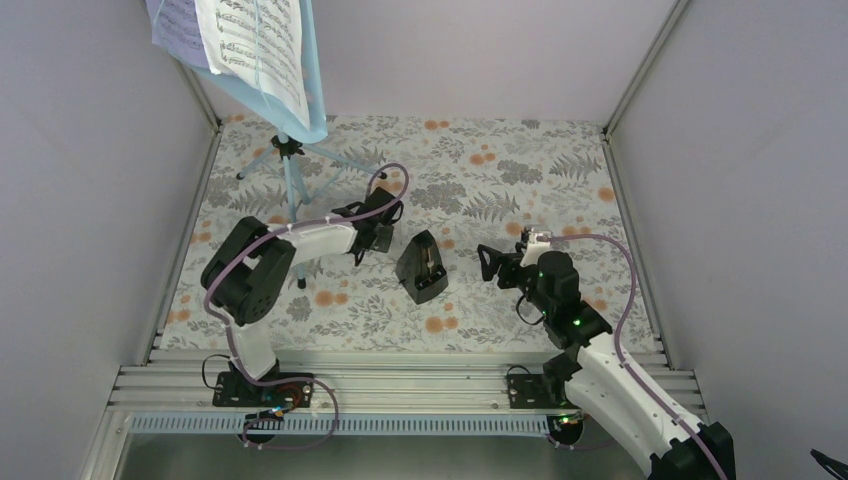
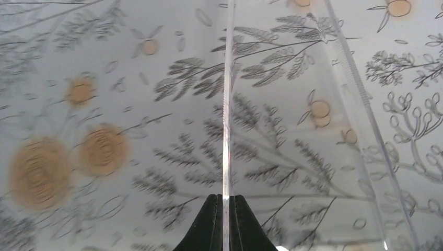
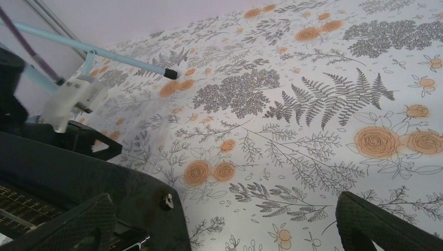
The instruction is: Pack up the instrument practice props
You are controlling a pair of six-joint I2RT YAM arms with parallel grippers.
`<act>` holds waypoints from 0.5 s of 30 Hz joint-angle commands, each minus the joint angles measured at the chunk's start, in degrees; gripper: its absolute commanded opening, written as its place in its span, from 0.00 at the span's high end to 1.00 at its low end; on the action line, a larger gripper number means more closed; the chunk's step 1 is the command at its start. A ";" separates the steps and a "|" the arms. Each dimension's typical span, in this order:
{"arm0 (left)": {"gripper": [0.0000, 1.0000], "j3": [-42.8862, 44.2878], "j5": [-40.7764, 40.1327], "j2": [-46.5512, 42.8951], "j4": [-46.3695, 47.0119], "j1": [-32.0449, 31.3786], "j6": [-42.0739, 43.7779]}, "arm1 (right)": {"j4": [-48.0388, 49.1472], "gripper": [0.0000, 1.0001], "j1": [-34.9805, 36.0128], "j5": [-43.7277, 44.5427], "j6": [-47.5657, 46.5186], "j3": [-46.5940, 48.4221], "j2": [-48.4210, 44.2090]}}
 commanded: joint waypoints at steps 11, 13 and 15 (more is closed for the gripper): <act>0.98 -12.83 -5.75 -31.58 -3.10 1.14 -9.05 | -4.68 0.00 -0.53 2.96 4.18 4.00 -1.70; 0.98 -14.32 -2.26 -36.94 -4.33 1.22 -9.74 | -3.69 0.00 -0.51 0.95 4.47 4.67 -3.27; 0.98 -16.06 2.89 -42.29 -4.55 1.33 -10.09 | -2.03 0.00 -0.52 -2.36 4.65 5.28 -4.62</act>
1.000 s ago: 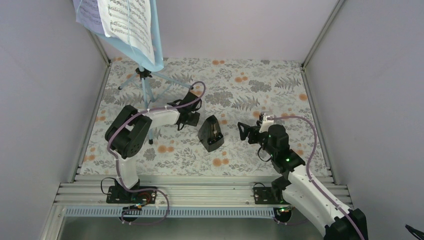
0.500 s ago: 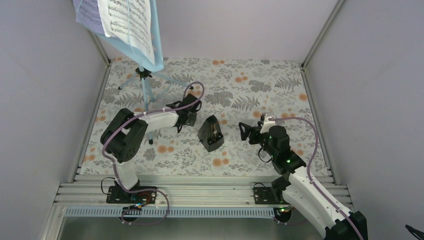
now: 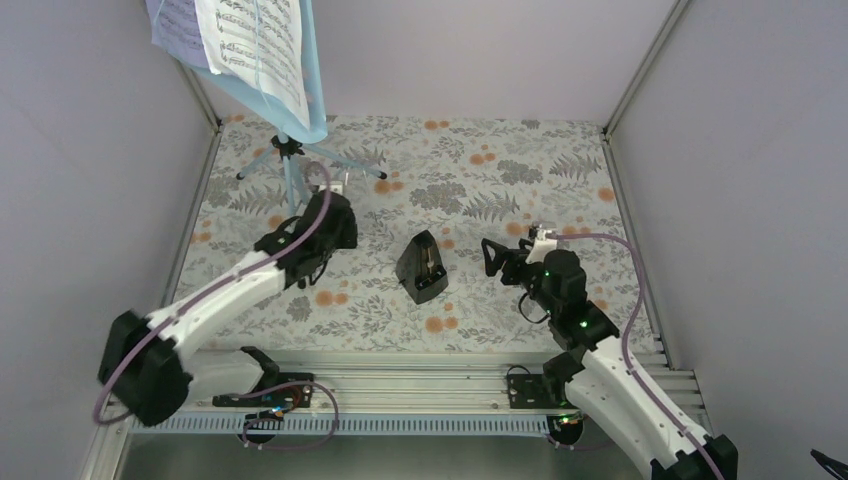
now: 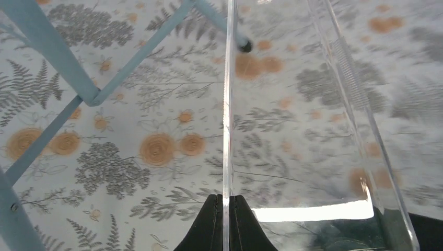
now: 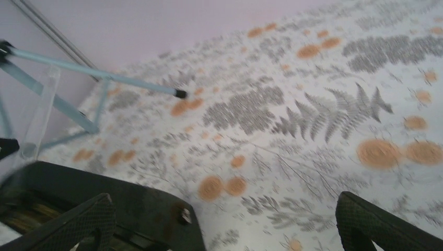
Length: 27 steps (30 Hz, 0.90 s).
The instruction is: Pack up the instrument practice props
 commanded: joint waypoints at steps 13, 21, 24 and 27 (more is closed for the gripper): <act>0.98 -12.67 57.59 -27.06 24.95 -0.05 3.25 | 27.09 0.01 -0.36 -47.63 13.63 8.93 2.29; 0.98 -10.13 67.28 -23.51 36.82 -5.44 0.79 | 50.36 0.01 2.29 -52.24 27.78 11.23 5.88; 0.98 -8.86 68.00 -22.10 37.80 -7.35 1.31 | 55.60 0.01 3.74 -51.94 29.49 11.91 7.17; 0.98 -8.09 68.11 -21.50 39.52 -9.10 1.07 | 58.79 0.01 5.42 -50.34 30.04 12.42 8.76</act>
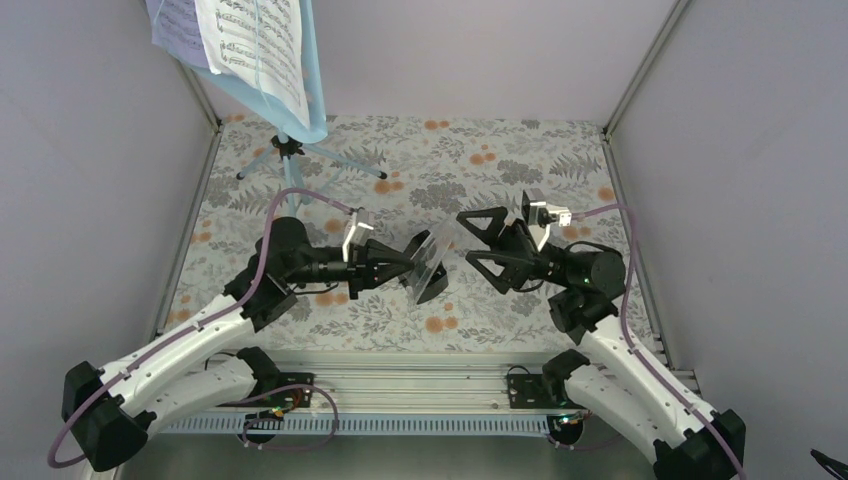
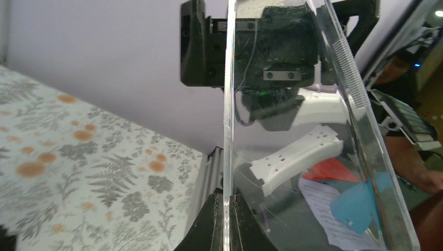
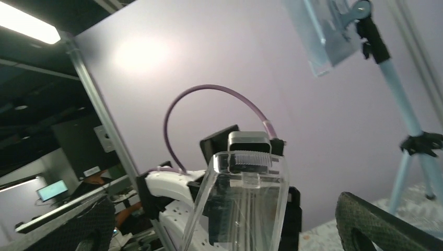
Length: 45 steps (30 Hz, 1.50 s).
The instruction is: Pack up the instrument practice props
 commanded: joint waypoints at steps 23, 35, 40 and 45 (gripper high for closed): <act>0.98 2.20 -0.92 2.58 10.72 -4.37 -0.82 | 12.62 0.32 13.04 8.65 -1.06 3.71 8.18; 0.94 2.43 -2.97 3.20 8.81 -4.37 -1.00 | 8.56 0.64 14.13 11.40 -5.03 2.76 7.30; 0.40 3.54 -11.93 1.74 -0.22 -4.30 0.93 | -0.24 0.62 14.14 14.57 -11.33 1.70 3.86; 0.17 6.01 -26.32 0.27 -13.63 -0.40 0.86 | -18.45 0.59 14.14 24.17 -23.97 -0.37 -2.56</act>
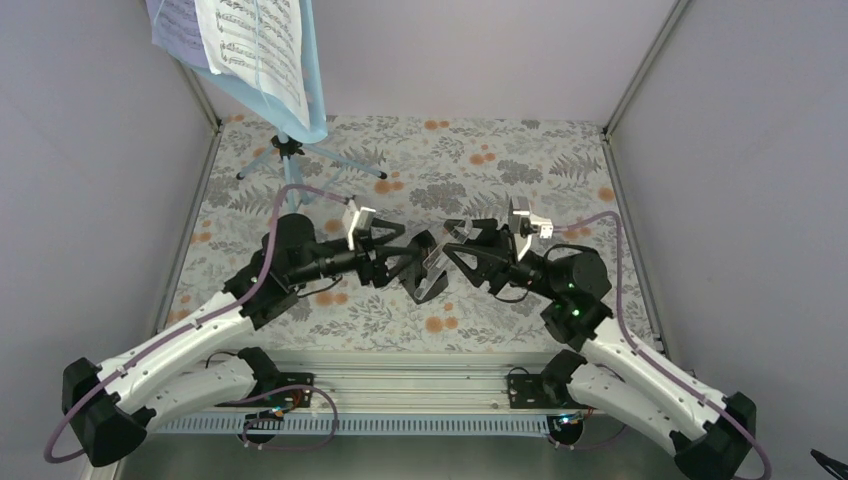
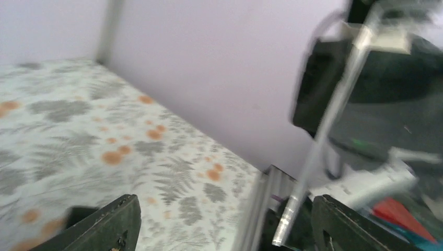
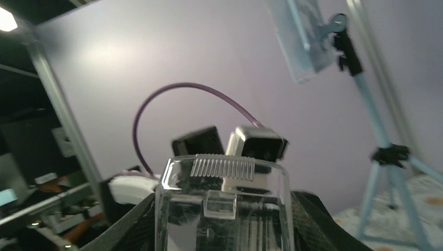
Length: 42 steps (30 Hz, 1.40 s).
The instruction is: Pack up the instrument practice props
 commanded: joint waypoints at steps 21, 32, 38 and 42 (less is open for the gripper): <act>0.41 19.78 6.24 28.75 -26.13 11.41 8.18 | -9.21 0.56 3.02 30.26 -22.72 -21.12 -1.67; 0.55 19.85 7.82 30.87 -25.06 11.46 9.24 | -4.89 0.56 5.56 37.62 -25.82 -22.70 -1.35; 0.58 20.59 9.98 32.05 -24.87 11.72 10.64 | 0.50 0.55 8.01 42.62 -29.84 -23.46 1.35; 0.62 20.59 10.90 32.44 -25.09 12.00 12.08 | 5.22 0.55 9.20 44.71 -32.32 -24.27 3.29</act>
